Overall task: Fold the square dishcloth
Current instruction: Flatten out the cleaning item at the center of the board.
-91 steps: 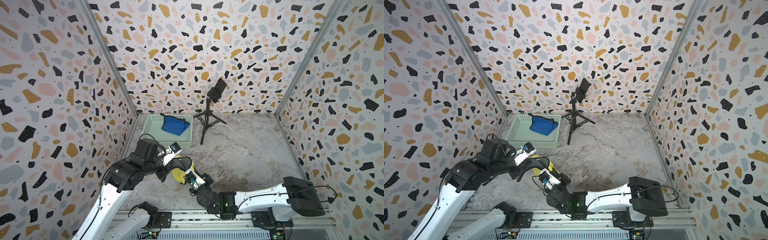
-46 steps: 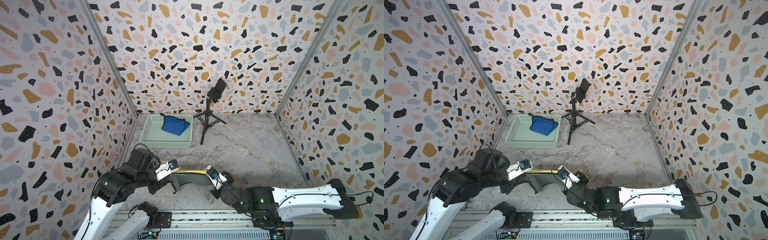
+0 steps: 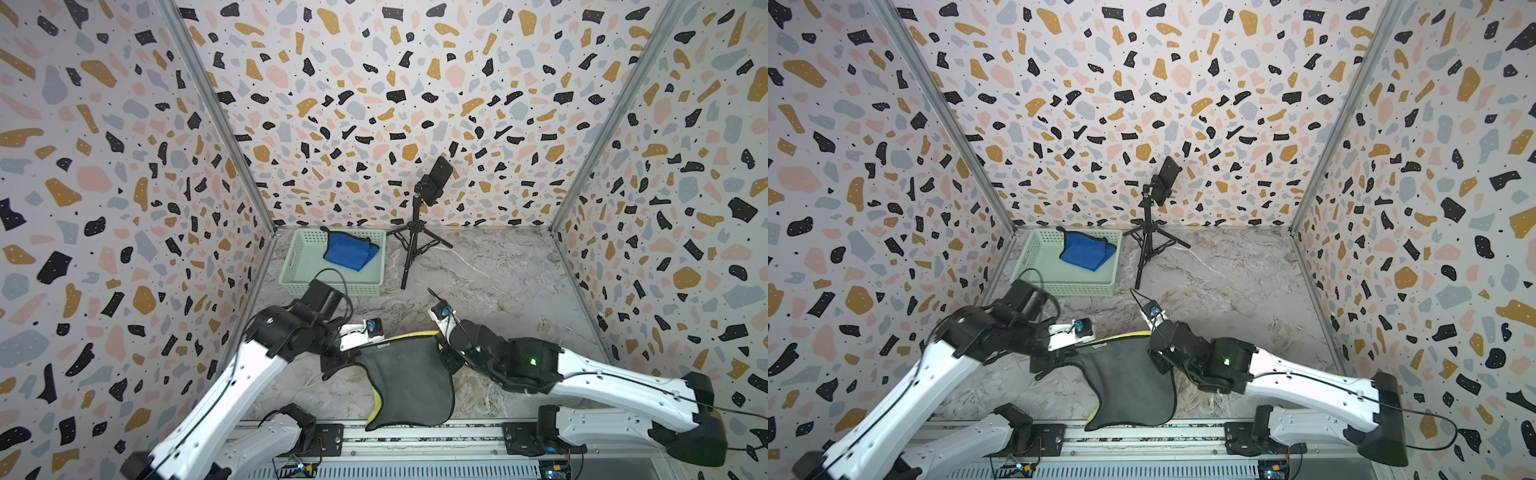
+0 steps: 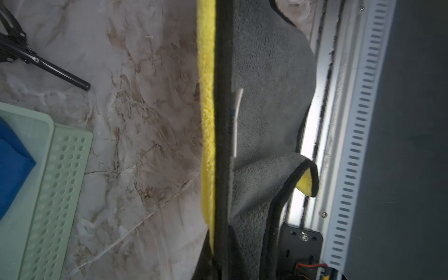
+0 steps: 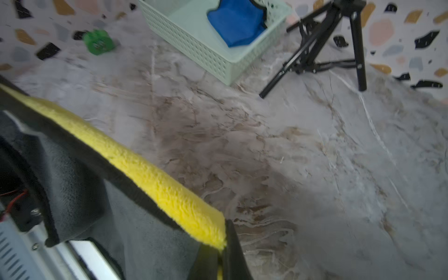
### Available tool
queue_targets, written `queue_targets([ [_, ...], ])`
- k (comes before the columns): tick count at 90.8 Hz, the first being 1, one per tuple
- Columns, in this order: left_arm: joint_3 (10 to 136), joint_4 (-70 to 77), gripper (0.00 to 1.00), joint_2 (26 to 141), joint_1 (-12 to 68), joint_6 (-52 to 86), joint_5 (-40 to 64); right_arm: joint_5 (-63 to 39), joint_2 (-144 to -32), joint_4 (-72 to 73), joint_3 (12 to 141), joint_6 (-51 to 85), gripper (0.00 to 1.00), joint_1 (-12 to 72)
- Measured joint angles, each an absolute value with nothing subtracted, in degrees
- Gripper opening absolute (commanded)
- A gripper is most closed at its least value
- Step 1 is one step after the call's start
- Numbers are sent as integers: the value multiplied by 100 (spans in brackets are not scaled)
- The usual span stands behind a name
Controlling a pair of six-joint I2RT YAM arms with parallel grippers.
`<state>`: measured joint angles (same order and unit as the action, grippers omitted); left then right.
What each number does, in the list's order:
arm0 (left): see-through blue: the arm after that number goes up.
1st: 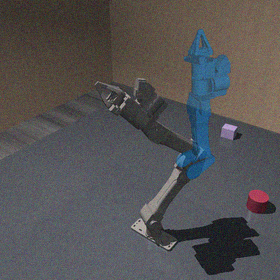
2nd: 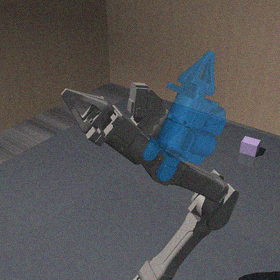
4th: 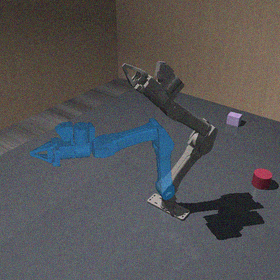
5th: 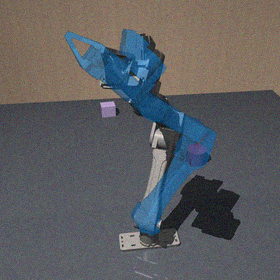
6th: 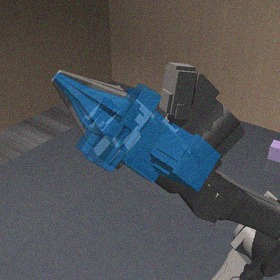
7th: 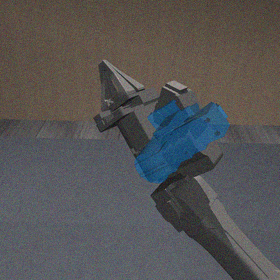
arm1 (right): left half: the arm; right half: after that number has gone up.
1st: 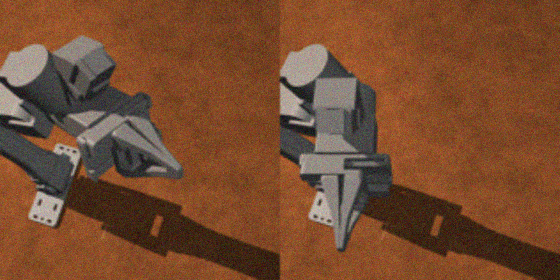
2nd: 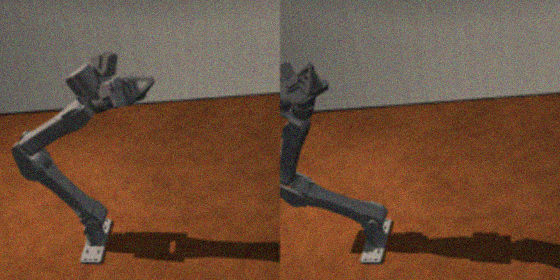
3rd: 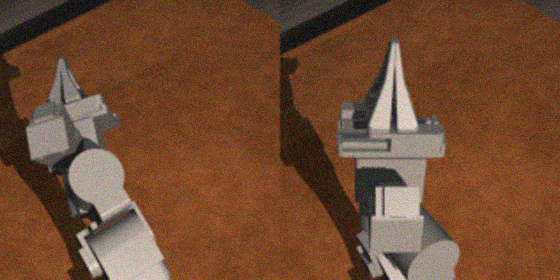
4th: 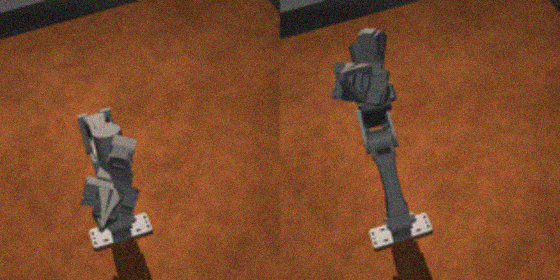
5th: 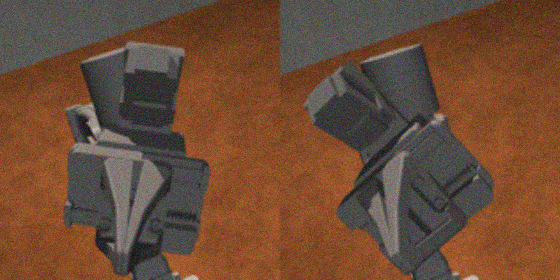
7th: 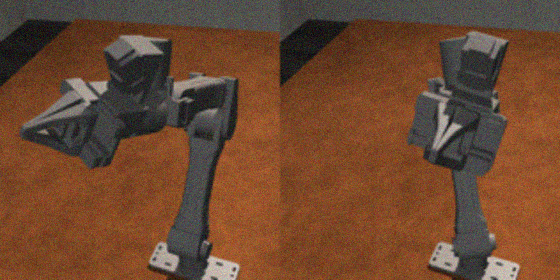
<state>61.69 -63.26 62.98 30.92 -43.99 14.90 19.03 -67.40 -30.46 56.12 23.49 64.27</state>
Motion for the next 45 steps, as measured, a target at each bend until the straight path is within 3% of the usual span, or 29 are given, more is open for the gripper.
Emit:
queue_targets([
  [6, 5896, -5653, 1, 6936, 3227, -4482, 1044, 1535, -7295, -3024, 5537, 2364, 0, 5892],
  [13, 5673, -4869, 21, 7631, 3343, -4698, 530, 1177, -7911, -2936, 5522, 2373, 0, 5404],
  [22, 5433, -3994, 36, 8211, 3371, -5033, -338, 1072, -8396, -2928, 5524, 2386, 1, 4925],
  [33, 5166, -2934, 41, 8613, 3371, -5505, -1251, 1026, -8936, -2917, 5697, 2381, 18, 4475],
  [45, 5129, -2088, 44, 8888, 3371, -5953, -1970, 1129, -9583, -2871, 6082, 2333, 61, 4204],
])
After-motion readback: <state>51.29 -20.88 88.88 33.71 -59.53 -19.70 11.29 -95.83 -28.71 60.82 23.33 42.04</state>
